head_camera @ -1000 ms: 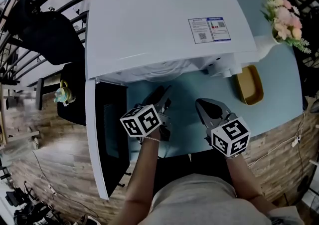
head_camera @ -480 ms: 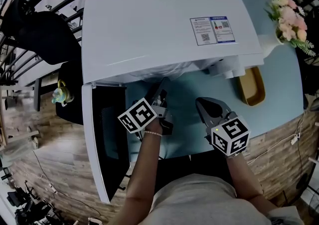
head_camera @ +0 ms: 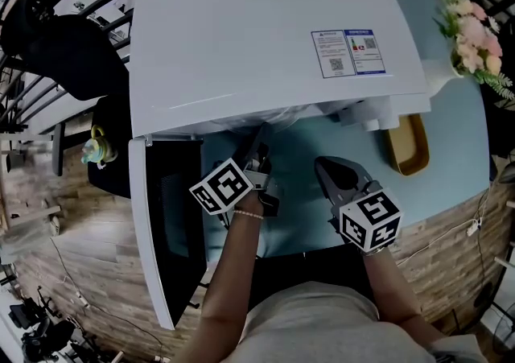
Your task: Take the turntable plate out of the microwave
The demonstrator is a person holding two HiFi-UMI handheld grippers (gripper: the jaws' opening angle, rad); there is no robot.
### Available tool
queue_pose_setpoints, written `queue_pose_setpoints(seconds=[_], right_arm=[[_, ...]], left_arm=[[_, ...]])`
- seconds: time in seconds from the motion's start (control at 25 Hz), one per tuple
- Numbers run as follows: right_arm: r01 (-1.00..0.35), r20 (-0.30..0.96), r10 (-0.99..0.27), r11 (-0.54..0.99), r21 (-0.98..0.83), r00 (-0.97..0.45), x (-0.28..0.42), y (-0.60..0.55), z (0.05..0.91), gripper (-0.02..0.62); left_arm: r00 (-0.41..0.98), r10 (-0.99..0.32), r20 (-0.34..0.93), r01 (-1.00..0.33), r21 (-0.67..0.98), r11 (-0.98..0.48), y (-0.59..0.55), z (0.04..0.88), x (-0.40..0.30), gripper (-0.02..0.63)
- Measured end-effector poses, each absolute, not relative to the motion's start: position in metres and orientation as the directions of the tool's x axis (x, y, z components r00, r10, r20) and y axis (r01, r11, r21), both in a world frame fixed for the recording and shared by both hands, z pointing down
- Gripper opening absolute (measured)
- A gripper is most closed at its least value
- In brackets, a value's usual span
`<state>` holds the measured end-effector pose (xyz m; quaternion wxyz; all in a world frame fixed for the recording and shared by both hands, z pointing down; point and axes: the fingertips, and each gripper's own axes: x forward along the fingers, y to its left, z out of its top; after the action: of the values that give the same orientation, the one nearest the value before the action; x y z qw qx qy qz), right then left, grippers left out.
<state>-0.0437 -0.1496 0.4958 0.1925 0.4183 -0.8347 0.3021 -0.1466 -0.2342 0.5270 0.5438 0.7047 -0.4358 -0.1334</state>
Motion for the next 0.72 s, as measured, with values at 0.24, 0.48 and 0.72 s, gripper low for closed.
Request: queue_pose_setpoints(seconds=[0.24,0.48,0.72], right_arm=[[-0.821,0.595,-0.575,0.473,-0.319,-0.562,-0.039,-0.153,0.500,0.023],[-0.834,0.587,-0.599,0.461,-0.303,-0.545,-0.032,-0.154,0.499,0.023],[-0.816,0.567,-0.587,0.450,-0.364,-0.577,-0.032,-0.156,0.500,0.093]], left_arm=[[0.610,-0.745,0.270,-0.420,0.907,-0.015,-0.230,0.526,-0.147,0.098],[0.624,-0.726,0.288,-0.426,0.905,-0.007,-0.209,0.524,-0.144,0.098],[0.624,-0.718,0.307,-0.438,0.899,0.004,-0.189,0.524,-0.144,0.098]])
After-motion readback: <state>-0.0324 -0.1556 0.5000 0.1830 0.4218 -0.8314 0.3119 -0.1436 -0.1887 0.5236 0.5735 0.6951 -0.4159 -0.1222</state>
